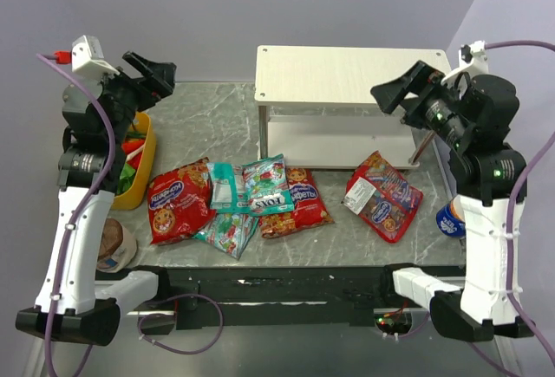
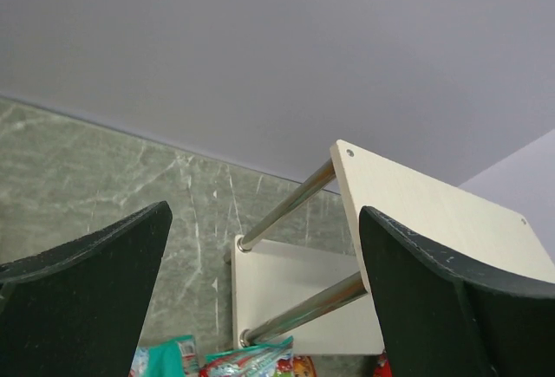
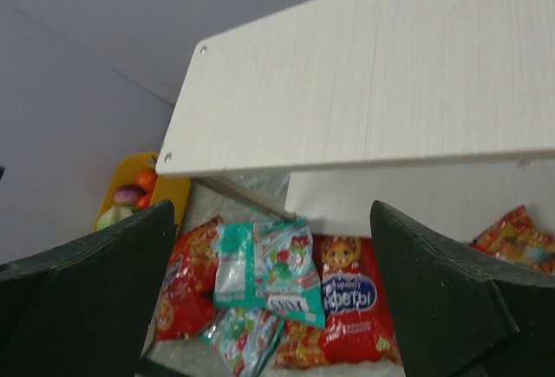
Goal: Place and organize the candy bags onto the shelf
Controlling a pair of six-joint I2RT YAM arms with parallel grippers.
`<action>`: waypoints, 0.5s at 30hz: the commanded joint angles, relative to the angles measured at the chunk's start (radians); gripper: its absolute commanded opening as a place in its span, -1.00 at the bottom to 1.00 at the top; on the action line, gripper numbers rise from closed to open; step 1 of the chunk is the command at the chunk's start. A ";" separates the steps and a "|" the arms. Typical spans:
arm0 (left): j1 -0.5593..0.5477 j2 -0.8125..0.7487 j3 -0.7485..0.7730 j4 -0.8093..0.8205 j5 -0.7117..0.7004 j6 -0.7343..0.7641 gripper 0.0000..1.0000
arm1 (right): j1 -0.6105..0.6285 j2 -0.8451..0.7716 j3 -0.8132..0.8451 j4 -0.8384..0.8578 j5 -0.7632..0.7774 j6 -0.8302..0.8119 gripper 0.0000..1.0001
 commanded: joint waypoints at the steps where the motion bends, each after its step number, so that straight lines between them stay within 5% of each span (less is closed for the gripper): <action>1: -0.038 -0.017 -0.026 0.014 -0.108 -0.081 0.92 | -0.008 -0.083 -0.061 -0.107 -0.077 -0.008 0.99; 5: -0.077 -0.048 -0.090 0.066 -0.100 -0.021 0.93 | -0.008 -0.224 -0.198 -0.066 -0.114 0.006 1.00; 15: -0.097 -0.033 -0.155 0.081 -0.071 -0.001 0.92 | -0.008 -0.226 -0.240 -0.107 -0.197 -0.036 0.99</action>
